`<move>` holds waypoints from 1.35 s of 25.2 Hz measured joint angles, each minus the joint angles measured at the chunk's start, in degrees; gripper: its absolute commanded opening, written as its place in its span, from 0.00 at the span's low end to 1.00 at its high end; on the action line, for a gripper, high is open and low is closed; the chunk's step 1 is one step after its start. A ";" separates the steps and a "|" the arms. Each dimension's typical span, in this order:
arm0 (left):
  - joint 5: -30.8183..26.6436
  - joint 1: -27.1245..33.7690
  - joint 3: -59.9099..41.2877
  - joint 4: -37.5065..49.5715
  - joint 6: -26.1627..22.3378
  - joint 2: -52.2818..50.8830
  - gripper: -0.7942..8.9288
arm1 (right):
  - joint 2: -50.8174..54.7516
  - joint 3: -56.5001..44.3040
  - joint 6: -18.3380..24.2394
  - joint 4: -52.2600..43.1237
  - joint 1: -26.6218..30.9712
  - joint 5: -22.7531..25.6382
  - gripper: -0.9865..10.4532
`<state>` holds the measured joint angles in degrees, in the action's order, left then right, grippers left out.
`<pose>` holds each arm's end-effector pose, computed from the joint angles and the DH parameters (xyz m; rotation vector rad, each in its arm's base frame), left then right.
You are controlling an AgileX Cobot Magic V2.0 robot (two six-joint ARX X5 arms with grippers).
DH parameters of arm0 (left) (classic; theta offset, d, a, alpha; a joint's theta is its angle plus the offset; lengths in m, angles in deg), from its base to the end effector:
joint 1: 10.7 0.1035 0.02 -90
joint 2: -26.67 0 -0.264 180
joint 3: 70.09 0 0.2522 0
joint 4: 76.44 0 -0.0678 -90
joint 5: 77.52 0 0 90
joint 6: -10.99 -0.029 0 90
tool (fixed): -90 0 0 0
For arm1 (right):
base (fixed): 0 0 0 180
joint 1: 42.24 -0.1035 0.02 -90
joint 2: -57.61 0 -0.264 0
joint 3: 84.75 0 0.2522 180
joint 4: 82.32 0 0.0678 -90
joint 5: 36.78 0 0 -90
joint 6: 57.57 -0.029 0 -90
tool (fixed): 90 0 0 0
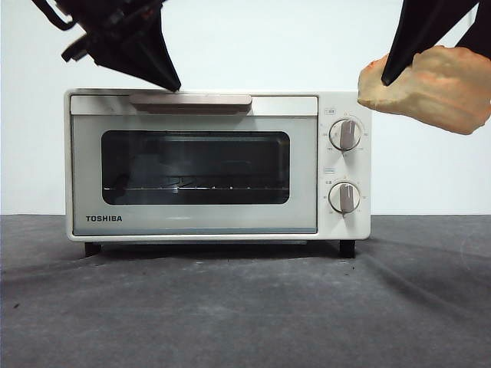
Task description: The left arm flap open the oven, the right arm pick bread and place it into oven, the left arm flap close the oven
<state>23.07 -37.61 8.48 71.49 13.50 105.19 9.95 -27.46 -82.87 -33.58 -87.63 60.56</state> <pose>0.2663 -0.1411 0.3114 0.0396 0.5767 -0.6245 0.1190 0.1154 0.2799 0.1035 0.7443 0.4840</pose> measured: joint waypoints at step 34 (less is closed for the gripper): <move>0.02 -11.23 1.55 -19.50 -1.55 1.60 0.10 | 0.00 0.00 1.44 -0.04 0.00 -0.02 0.26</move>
<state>23.09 -48.85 10.03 52.00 11.95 106.79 9.95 -27.46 -81.43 -33.63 -87.63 60.54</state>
